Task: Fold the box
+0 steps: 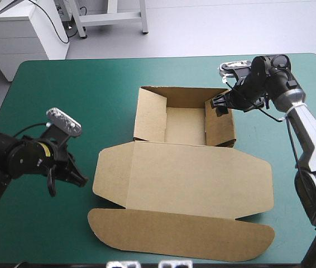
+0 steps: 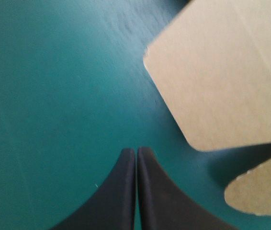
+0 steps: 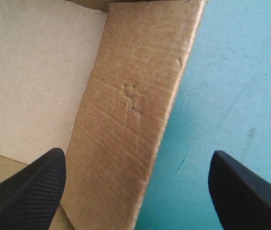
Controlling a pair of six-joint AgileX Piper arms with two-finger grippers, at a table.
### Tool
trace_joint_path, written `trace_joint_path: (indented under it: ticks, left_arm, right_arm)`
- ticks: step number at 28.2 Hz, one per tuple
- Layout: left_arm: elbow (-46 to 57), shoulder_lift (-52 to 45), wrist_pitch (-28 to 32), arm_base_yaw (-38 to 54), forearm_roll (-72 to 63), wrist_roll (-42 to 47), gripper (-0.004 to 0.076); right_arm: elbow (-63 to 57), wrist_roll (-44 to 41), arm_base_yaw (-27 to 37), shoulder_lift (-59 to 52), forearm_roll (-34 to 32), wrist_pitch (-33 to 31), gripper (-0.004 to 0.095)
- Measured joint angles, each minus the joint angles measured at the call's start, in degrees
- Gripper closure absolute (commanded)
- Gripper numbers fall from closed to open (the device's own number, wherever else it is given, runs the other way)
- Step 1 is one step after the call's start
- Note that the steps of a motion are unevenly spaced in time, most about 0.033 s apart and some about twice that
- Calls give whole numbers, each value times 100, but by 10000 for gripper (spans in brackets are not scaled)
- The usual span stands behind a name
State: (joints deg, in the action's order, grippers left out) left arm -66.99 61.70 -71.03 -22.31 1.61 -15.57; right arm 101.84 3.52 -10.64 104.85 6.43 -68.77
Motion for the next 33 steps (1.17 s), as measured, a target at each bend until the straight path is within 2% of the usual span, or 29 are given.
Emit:
trace_joint_path:
  ticks: [6, 8, 10, 17, 18, 26, 33]
  left_arm:
    - [1381, -492, 31, 0, 14, 312, 732]
    - [1606, -607, 86, 0, 14, 448, 732]
    - [1774, -734, 134, 0, 23, 523, 732]
    - [1897, -1147, 398, 0, 148, 631, 732]
    - [1897, -1185, 418, 0, 148, 636, 732]
    - [1900, -1282, 447, 0, 148, 659, 732]
    - [1900, -1279, 447, 0, 153, 659, 732]
  right_arm:
    - [0, -11, 0, 387, 0, 36, 178]
    - [0, -11, 0, 521, 0, 38, 245]
    - [0, -11, 0, 631, 0, 43, 357]
    - [0, -16, 0, 960, 43, 77, 893]
    - [0, -16, 0, 979, 56, 83, 927]
    - [41, 29, -11, 985, -32, 172, 928]
    - [734, -17, -6, 985, -1315, -125, 928]
